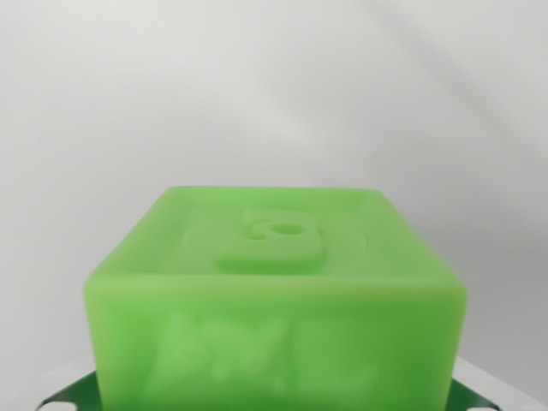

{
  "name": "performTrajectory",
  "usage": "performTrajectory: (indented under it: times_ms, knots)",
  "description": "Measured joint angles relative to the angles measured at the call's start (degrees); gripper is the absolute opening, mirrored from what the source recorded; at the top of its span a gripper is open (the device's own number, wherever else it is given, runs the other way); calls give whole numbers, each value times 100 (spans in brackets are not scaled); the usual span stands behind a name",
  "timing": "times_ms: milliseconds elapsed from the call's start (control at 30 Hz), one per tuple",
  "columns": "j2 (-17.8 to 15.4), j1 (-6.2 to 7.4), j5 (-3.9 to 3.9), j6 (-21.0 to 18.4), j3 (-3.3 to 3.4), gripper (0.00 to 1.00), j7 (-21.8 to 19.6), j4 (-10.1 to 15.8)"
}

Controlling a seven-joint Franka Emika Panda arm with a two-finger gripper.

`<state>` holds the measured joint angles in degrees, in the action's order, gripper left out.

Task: Stack cube

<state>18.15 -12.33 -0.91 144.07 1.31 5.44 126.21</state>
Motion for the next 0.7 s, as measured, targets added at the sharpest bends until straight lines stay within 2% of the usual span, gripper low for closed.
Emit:
performTrajectory:
  times_ms: [700]
  knots:
    - [-325,364,9,164,-1,0,-769,490]
